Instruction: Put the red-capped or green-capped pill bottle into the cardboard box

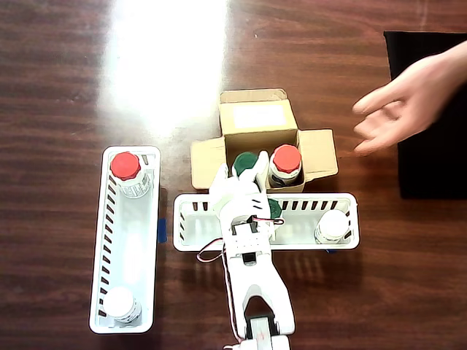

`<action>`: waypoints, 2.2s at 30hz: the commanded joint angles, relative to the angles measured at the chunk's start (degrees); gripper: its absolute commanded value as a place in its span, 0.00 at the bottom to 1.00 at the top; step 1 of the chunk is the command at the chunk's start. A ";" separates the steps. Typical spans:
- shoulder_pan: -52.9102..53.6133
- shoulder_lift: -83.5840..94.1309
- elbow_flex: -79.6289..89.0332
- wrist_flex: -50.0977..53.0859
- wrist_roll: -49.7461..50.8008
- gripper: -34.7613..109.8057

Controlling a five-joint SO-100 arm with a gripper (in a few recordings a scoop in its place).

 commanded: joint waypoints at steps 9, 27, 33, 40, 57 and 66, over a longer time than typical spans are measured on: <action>-7.47 25.22 -22.68 46.85 -4.83 0.47; -3.25 59.06 -2.72 67.50 0.97 0.25; 0.35 70.58 14.15 59.50 4.04 0.25; 0.00 83.50 31.46 50.71 3.52 0.25; -1.67 98.44 53.00 47.20 5.01 0.25; -10.37 98.61 53.00 54.76 2.20 0.25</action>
